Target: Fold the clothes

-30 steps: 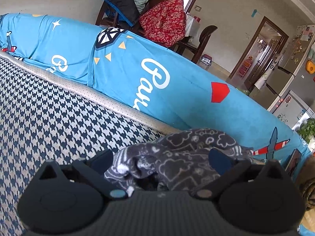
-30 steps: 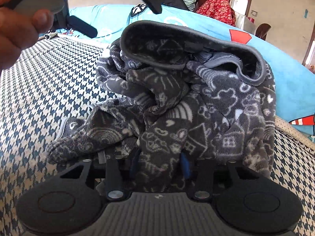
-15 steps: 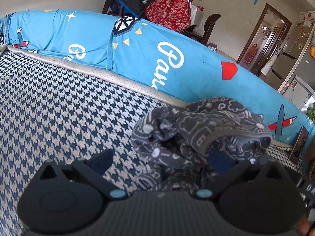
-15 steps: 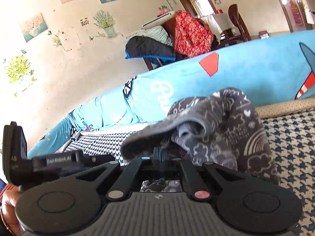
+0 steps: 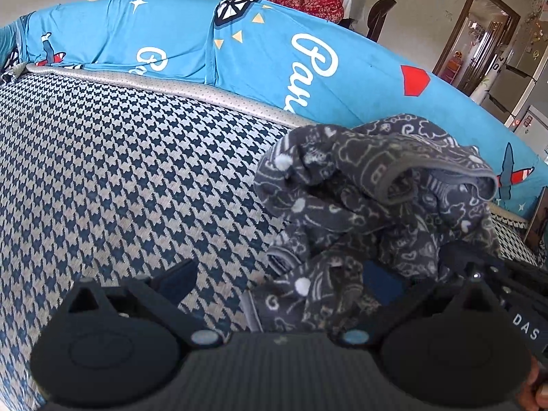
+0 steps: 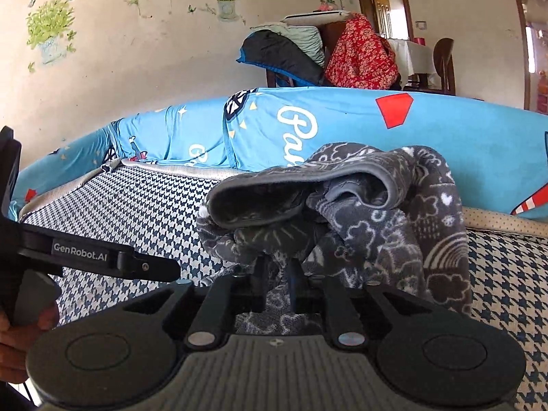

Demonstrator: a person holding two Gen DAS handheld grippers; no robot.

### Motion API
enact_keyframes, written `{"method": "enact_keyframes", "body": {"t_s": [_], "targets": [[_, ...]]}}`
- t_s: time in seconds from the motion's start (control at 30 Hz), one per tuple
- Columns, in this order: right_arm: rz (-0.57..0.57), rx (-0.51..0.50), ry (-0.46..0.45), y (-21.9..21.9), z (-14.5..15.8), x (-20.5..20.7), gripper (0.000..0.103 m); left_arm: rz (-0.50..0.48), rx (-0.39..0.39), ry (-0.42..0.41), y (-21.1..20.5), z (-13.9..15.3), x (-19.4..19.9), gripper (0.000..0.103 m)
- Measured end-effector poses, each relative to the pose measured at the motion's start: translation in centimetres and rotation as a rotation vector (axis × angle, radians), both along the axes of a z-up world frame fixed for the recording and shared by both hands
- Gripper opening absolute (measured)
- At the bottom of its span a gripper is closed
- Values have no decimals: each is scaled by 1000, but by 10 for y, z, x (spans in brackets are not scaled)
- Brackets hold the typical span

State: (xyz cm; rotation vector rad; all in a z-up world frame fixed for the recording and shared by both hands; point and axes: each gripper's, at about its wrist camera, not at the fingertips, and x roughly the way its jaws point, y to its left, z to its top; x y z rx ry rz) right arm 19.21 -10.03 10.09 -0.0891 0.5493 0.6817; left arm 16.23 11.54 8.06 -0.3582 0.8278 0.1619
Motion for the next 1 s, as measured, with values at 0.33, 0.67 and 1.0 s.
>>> {"method": "enact_keyframes", "body": {"t_s": [0.33, 0.67, 1.0], "targets": [[-18, -71, -57, 25, -17, 15, 30, -54, 9, 65, -1, -18, 5, 103], [-76, 12, -8, 23, -17, 34, 11, -150, 54, 87, -18, -36, 8, 103], [-139, 202, 66, 0, 2, 45, 7, -102, 116, 42, -38, -43, 20, 102]]}}
